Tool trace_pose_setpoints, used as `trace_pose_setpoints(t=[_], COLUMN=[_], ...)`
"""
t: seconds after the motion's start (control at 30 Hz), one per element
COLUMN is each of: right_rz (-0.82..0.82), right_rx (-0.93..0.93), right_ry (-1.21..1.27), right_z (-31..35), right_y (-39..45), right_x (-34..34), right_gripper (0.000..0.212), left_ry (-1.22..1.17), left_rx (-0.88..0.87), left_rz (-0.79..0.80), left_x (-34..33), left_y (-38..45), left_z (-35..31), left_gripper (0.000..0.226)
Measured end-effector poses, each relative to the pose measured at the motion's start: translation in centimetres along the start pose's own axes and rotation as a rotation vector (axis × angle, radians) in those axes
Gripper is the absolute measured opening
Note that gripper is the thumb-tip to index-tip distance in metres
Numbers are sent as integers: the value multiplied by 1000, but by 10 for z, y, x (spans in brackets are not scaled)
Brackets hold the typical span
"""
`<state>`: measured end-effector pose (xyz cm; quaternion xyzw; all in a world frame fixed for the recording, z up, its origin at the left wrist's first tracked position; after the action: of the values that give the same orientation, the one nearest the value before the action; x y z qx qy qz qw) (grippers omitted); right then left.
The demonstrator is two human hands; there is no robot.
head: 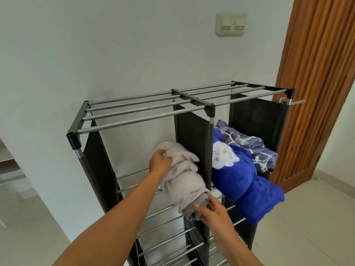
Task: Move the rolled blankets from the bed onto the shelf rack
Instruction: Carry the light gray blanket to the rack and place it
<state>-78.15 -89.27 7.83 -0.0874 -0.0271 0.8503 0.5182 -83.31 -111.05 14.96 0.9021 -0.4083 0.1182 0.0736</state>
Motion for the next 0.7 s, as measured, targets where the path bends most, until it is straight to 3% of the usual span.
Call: trace_pose_setpoints(t=[0.2,0.37,0.47,0.57,0.7], right_rz=[-46,-32,-28,-10,12], right_rx=[80,91,111,126,95], right_ry=[-45,-139,-212,-263,-340], right_z=[13,14,14,18,10], right_y=[5,7,6,10,18], right_x=[-1,-2,-4,-8,-3], right_gripper=[48,59,77,82,82], left_ry=[-10,54,66,86,309], left_rx=[-35,-80,-112,-120,-79], left_rz=[-17,65,20,-16,122], left_x=[0,-13,-9,1,1], left_y=[-1,-7,-10,-8,-7], left_z=[-7,-13,-14,-14,1], left_gripper=[40,41,41,42,46])
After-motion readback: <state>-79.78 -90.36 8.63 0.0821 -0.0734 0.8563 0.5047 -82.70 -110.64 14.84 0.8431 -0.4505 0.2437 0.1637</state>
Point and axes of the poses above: each hand's wrist, its own y-axis towards the middle knuckle, its own x-axis out of the back of the hand, z = x × y, the point moved 7 cm from there along y, towards the middle knuckle, and after that the axes turned 9 degrees about -y, right-handed, at the moved point
